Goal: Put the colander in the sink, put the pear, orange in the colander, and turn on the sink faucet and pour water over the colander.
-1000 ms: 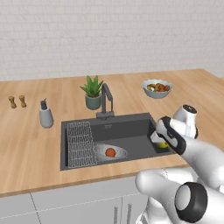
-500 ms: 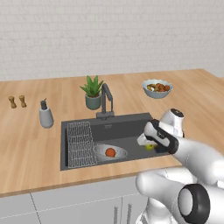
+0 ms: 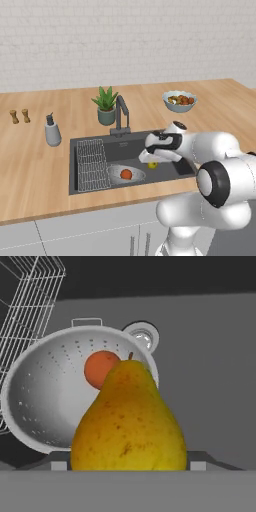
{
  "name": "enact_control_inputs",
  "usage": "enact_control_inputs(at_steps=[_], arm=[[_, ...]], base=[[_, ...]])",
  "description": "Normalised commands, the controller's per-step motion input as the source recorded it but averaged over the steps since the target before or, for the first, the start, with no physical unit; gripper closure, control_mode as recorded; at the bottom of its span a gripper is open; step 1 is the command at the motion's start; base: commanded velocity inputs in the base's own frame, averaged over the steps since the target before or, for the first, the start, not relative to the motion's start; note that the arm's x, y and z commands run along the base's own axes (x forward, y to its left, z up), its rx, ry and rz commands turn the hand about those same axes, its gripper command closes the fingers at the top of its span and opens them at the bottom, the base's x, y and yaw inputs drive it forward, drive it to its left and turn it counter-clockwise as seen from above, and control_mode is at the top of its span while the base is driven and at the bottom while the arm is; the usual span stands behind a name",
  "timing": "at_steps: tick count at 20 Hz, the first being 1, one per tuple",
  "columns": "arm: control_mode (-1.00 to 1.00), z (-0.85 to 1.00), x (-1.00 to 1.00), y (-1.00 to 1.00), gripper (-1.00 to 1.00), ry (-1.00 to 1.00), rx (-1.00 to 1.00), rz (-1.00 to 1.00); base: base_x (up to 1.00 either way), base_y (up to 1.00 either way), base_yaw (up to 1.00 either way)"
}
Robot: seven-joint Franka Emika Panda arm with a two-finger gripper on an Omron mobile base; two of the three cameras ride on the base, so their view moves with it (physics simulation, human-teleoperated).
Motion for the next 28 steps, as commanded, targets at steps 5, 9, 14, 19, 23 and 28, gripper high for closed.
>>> enact_control_inputs(at_steps=[5, 9, 14, 19, 23, 28], arm=[[-1.00, 0.00, 0.28, 0.61, 1.00, 0.15, 0.00, 0.05], [-1.00, -0.03, 0.00, 0.54, 1.00, 0.03, 0.00, 0.01], [-1.00, -0.30, 0.00, 0.25, 1.00, 0.00, 0.00, 0.00], [-1.00, -0.48, 0.00, 0.00, 1.00, -0.05, 0.01, 0.00], [-1.00, -0.48, 0.00, 0.01, 1.00, -0.02, 0.01, 0.00], [-1.00, -0.33, 0.01, 0.13, 1.00, -0.01, 0.00, 0.00]], base=[[0.00, 0.00, 0.00], [0.00, 0.00, 0.00], [0.00, 0.00, 0.00], [0.00, 0.00, 0.00], [0.00, 0.00, 0.00], [0.00, 0.00, 0.00]])
